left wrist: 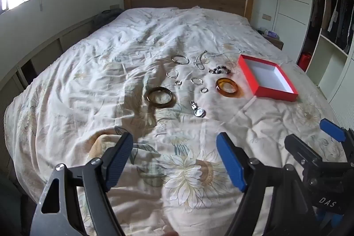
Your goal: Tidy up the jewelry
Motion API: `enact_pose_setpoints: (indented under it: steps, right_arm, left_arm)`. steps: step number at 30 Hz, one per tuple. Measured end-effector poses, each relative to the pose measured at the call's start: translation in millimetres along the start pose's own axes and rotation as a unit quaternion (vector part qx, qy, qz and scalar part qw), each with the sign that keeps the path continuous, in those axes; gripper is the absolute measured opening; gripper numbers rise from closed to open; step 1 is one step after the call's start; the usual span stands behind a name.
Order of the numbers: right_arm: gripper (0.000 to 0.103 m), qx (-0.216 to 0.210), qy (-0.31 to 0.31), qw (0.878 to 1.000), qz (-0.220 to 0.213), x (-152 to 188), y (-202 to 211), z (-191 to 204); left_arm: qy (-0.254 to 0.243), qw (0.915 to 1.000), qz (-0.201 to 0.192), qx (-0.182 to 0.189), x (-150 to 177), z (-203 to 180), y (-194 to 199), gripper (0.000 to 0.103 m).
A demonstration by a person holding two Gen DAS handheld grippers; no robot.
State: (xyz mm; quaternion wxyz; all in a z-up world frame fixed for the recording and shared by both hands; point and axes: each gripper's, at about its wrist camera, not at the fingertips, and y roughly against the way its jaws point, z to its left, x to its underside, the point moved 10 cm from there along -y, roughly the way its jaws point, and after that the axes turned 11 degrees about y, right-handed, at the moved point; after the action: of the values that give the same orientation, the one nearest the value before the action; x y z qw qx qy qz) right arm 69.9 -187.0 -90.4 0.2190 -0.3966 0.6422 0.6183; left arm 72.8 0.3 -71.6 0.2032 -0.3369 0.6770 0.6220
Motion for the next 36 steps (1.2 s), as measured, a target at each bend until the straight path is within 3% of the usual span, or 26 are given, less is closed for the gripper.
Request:
enact_pose_setpoints:
  steps: [14,18,36]
  right_arm:
    - [0.103,0.004,-0.013,1.000,-0.007,-13,30,-5]
    - [0.103,0.007,-0.015,1.000,-0.017,-2,34,-7]
    - [0.103,0.012,-0.030,0.999,-0.016,9,21,-12]
  left_arm:
    - [-0.009,0.9992,-0.031,0.021,2,-10,33,0.077]
    - [-0.020,0.9989,-0.037,0.019,4,-13,37,0.077]
    - [-0.030,0.9993,-0.017,0.017,8,-12,29,0.077]
